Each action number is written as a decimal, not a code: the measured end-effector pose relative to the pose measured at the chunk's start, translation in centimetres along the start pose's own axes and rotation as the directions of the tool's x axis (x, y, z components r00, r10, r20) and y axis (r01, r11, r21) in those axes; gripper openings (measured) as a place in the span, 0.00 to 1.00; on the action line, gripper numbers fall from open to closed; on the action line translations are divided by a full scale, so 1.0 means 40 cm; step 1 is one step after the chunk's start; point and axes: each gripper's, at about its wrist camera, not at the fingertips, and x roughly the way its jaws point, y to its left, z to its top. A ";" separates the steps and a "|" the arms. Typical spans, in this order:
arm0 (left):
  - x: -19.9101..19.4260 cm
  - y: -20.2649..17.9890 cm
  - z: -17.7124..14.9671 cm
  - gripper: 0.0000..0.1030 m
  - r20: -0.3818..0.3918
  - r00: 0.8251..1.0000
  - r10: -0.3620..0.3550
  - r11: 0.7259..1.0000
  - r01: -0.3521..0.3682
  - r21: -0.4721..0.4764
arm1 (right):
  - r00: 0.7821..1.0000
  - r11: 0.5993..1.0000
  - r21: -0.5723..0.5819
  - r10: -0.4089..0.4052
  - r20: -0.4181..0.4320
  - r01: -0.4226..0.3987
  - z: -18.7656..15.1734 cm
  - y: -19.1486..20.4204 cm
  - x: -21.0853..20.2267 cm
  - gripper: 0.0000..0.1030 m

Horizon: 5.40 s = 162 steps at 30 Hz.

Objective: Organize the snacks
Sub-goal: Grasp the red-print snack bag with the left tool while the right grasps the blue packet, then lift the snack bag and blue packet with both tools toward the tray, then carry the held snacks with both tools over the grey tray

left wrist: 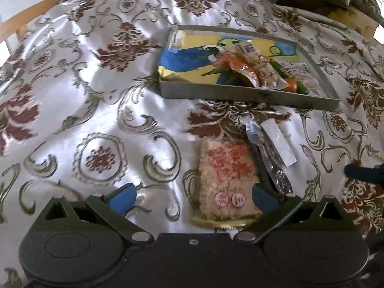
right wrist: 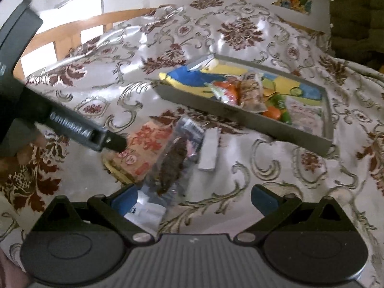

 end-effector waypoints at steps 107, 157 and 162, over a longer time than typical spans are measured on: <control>-0.018 -0.022 -0.002 0.20 0.050 0.976 -0.210 0.969 0.214 -0.120 | 0.997 0.998 0.061 -0.009 0.080 0.004 0.029 0.015 0.010 0.11; 0.183 0.021 0.328 0.20 0.456 0.883 -0.112 0.943 0.239 -0.230 | 0.939 0.918 0.396 -0.133 0.318 -0.004 0.309 -0.280 0.229 0.12; 0.217 0.041 0.335 0.20 0.460 0.878 -0.129 0.926 0.272 -0.261 | 0.948 0.928 0.372 -0.115 0.298 -0.004 0.311 -0.260 0.282 0.12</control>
